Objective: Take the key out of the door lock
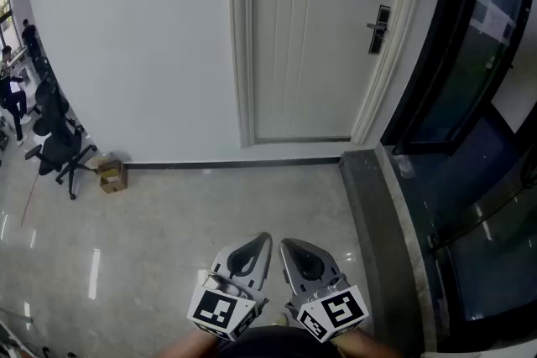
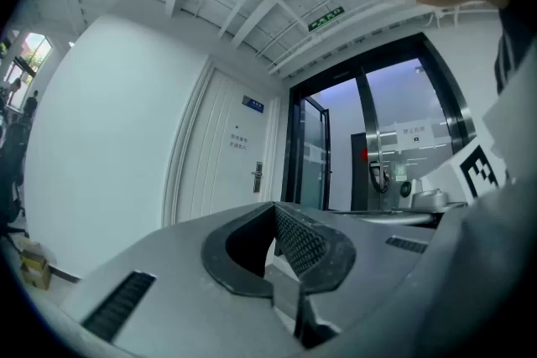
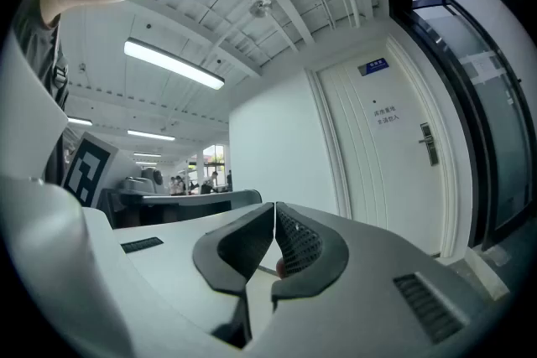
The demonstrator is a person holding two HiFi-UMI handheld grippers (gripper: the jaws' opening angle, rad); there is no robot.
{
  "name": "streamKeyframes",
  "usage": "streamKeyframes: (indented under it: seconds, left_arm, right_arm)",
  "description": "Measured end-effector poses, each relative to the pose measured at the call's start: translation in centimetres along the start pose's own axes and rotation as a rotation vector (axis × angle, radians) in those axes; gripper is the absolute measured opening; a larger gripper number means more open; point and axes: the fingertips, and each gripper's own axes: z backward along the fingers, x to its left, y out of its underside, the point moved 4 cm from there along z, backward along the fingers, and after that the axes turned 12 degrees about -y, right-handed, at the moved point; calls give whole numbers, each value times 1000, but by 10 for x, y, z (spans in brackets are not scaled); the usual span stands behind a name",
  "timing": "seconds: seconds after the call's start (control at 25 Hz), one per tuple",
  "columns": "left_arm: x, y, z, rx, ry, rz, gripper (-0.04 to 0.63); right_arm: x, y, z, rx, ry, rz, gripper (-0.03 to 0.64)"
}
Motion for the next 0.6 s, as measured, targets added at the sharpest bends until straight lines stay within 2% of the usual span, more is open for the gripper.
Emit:
streamKeyframes:
  seconds: [0.36, 0.6]
  left_arm:
    - [-29, 5, -30, 0, 0, -7, 5]
    - [-52, 8, -54, 8, 28, -12, 5]
  right_arm:
    - [-37, -4, 25, -6, 18, 9, 15]
    - [-67, -8, 46, -18, 66, 4, 15]
